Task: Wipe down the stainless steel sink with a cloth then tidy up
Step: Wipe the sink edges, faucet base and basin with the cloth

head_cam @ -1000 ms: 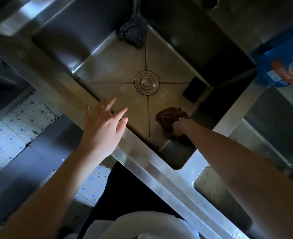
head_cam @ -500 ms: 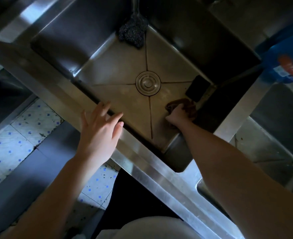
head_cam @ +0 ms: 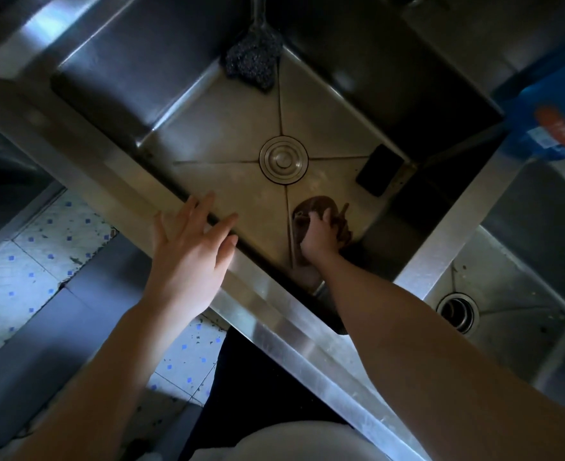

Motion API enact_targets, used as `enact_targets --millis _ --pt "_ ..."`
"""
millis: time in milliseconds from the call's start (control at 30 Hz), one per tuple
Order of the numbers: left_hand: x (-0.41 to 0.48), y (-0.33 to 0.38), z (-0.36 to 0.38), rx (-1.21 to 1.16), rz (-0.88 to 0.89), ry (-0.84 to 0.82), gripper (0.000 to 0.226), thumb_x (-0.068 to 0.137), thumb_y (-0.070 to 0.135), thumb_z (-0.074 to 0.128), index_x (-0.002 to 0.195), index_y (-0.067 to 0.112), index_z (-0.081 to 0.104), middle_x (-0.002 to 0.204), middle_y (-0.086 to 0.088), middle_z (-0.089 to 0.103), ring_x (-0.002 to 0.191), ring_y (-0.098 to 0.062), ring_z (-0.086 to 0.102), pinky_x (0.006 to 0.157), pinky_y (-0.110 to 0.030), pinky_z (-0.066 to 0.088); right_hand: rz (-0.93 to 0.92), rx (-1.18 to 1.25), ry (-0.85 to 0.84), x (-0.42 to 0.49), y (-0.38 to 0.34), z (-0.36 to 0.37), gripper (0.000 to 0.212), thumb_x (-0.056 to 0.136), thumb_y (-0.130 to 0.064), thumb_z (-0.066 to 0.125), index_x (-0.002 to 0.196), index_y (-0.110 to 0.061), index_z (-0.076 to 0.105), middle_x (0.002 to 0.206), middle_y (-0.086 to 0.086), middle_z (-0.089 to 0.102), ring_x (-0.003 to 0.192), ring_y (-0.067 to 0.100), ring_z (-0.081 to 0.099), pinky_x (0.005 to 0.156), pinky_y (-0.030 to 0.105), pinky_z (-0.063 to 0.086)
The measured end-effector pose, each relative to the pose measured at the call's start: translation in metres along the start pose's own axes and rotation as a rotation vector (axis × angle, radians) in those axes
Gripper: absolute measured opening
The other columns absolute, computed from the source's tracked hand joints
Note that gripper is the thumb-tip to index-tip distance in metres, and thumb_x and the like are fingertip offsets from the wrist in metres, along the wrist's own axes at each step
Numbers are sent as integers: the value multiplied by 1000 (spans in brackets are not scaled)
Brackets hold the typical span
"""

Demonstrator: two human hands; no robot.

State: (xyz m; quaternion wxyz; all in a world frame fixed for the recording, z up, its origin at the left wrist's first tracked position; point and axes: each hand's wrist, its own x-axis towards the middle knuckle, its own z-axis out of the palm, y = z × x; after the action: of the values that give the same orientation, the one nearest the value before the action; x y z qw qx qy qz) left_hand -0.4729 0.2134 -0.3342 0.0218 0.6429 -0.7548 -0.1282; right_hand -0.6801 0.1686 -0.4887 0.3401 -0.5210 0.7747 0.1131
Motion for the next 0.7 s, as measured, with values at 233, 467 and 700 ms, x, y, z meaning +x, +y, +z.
enact_targets --millis 233,467,700 --pt "12 -9 3 54 28 20 38 90 31 42 115 14 66 132 -20 53 120 -41 51 95 -62 31 110 46 80 17 1 15 66 90 -8 50 148 -27 24 160 5 5 145 38 4 111 66 8" --pt "20 -20 -1 15 3 15 40 90 31 40 114 14 66 132 -21 52 121 -41 49 95 -58 31 269 160 142 70 1 -19 65 91 -4 45 147 -29 25 160 2 4 143 41 6 110 65 14" --pt "20 -22 2 38 48 43 36 89 28 46 114 12 67 131 -21 53 121 -42 50 95 -60 31 -142 -79 54 44 -16 12 65 91 -4 44 148 -27 23 160 0 7 146 34 3 113 63 10"
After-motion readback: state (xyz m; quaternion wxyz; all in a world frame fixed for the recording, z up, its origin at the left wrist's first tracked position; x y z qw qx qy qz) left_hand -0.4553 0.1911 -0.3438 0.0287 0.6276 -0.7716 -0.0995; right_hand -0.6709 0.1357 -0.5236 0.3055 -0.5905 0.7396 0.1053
